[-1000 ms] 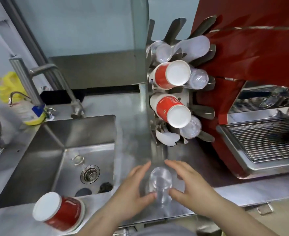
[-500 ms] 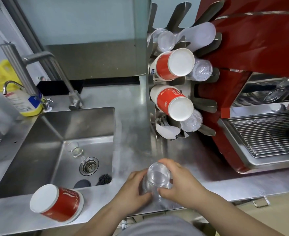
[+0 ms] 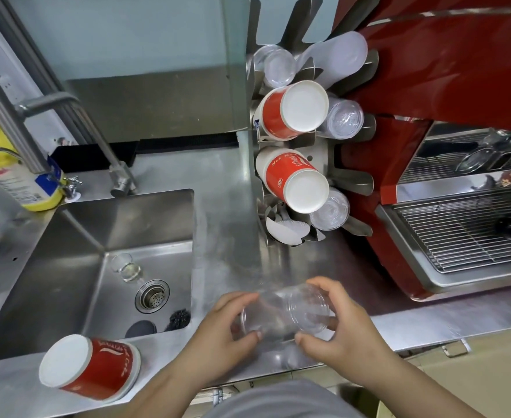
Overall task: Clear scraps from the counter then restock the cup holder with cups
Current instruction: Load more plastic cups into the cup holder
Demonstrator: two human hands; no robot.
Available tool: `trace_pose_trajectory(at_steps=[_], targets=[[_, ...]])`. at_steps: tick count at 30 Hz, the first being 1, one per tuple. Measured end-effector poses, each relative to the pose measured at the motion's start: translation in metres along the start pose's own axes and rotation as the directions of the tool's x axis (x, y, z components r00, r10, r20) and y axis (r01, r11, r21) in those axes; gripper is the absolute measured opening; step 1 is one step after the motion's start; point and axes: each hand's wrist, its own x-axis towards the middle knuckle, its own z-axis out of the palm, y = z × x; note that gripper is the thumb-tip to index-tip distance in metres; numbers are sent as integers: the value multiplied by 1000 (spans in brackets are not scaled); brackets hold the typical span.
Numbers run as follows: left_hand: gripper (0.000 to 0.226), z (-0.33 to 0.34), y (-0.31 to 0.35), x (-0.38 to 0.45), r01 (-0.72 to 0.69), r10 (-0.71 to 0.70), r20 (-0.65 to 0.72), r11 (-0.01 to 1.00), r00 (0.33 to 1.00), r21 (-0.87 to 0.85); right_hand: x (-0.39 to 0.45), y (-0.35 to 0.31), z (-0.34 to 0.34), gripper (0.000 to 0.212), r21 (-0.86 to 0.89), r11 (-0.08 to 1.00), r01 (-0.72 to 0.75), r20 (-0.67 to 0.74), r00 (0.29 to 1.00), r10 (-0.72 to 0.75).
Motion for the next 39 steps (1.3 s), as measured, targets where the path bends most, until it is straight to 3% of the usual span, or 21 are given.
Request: trace_pose_trajectory(at_steps=[7, 12, 16, 20, 27, 33, 39], targets=[[54, -59, 59, 6, -204, 203, -155, 979, 967, 7, 9, -63, -33, 71, -65, 964, 260, -75, 962, -264], [52, -97, 97, 20, -346, 370, -217, 928, 903, 142, 25, -103, -54, 77, -107, 902, 418, -109, 897, -429], [57, -119, 126, 32, -422, 471, -204, 874, 858, 242, 34, -125, -69, 78, -111, 835, 540, -165, 818, -551], [61, -138, 162, 45, -519, 615, -178, 760, 768, 391, 39, -138, -84, 76, -59, 775, 629, -269, 738, -619], [62, -156, 223, 75, -625, 740, -122, 634, 662, 454, 40, -156, -112, 73, -58, 675, 736, -430, 592, -682], [75, -158, 280, 130, -602, 728, 76, 498, 681, 624, 47, -167, -137, 74, -222, 683, 695, -549, 490, -677], [80, -138, 304, 190, -572, 631, 185, 491, 754, 657, 64, -167, -152, 74, -202, 772, 602, -605, 543, -582]])
